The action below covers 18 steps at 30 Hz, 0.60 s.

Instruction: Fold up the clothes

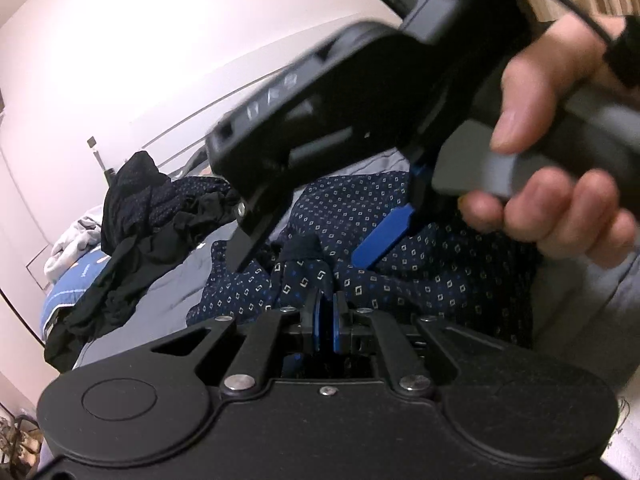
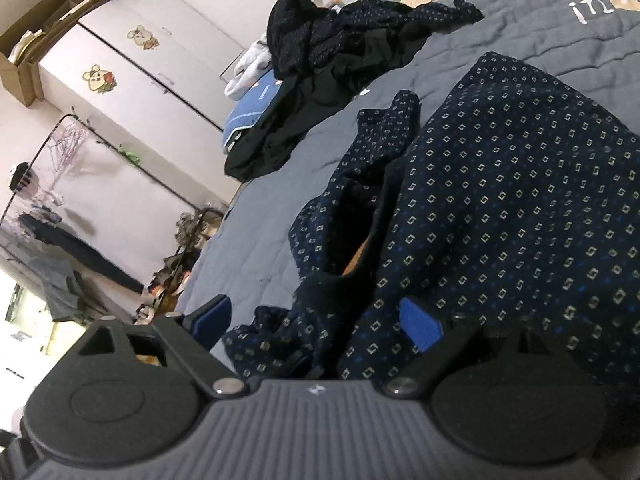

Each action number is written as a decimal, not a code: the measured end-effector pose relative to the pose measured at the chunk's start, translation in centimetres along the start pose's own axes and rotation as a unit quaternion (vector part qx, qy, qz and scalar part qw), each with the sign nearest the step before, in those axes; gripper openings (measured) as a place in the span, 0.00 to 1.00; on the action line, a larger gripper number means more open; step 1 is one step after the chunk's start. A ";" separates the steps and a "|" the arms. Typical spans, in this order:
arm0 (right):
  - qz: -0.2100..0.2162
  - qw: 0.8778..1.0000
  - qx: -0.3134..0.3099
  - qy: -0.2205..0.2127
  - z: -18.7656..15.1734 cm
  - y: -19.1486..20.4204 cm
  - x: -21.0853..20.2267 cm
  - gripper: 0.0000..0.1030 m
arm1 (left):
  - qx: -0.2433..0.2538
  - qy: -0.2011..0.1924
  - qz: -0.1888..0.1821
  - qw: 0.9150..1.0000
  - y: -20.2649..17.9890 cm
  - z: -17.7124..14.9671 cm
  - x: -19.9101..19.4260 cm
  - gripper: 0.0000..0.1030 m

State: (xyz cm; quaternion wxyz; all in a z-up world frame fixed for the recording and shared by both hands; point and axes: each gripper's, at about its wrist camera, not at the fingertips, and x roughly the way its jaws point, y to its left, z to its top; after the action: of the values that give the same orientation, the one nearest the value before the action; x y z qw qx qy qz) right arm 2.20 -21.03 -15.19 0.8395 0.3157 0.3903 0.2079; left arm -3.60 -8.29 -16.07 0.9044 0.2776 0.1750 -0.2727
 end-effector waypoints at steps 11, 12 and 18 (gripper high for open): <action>0.005 0.999 0.012 -0.047 0.6 -0.7 -1.7 0.10 | -0.082 -0.021 -0.031 0.996 3.0 -0.1 -2.1 0.13; 0.007 0.998 0.013 -0.055 0.8 -0.7 -2.4 0.10 | -0.097 -0.026 -0.034 0.994 3.5 0.0 -2.3 0.19; 0.013 0.994 0.013 -0.105 1.9 -1.4 -8.0 0.09 | -0.184 -0.073 -0.058 0.978 6.1 0.6 -4.2 0.33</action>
State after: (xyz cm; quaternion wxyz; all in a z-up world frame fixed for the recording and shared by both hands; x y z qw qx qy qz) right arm -1.01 -27.50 -10.96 0.8689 0.3516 0.2988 0.1792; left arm -3.21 -2.77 -11.20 0.9328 0.0752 0.1716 -0.3078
